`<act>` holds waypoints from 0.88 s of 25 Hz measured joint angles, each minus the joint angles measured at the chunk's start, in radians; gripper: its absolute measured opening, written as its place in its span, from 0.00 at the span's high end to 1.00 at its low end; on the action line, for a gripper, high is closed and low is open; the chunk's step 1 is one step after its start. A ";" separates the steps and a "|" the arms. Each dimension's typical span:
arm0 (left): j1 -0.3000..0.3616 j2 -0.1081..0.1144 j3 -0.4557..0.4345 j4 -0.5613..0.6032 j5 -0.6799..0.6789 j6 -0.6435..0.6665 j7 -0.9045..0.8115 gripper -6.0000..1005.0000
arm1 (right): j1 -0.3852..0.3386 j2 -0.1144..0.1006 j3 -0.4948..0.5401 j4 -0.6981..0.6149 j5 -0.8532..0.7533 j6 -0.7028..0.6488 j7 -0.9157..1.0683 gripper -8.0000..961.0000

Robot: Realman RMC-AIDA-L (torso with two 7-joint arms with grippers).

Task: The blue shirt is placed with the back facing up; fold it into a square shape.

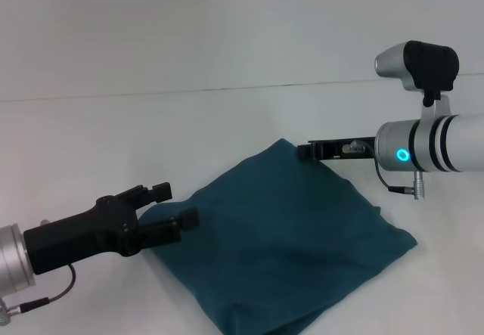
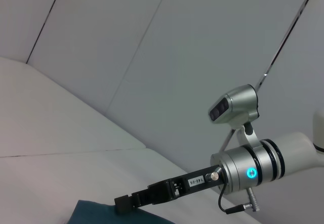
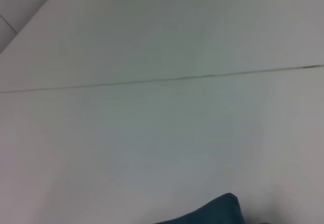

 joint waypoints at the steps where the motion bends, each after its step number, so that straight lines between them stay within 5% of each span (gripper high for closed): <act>1: 0.001 0.000 0.000 0.000 -0.001 0.000 0.000 0.05 | 0.000 0.000 0.000 0.000 0.000 0.000 0.000 0.99; 22: -0.003 -0.001 0.000 0.000 -0.002 0.002 -0.021 0.05 | -0.063 -0.011 -0.007 -0.102 0.074 -0.030 -0.035 0.97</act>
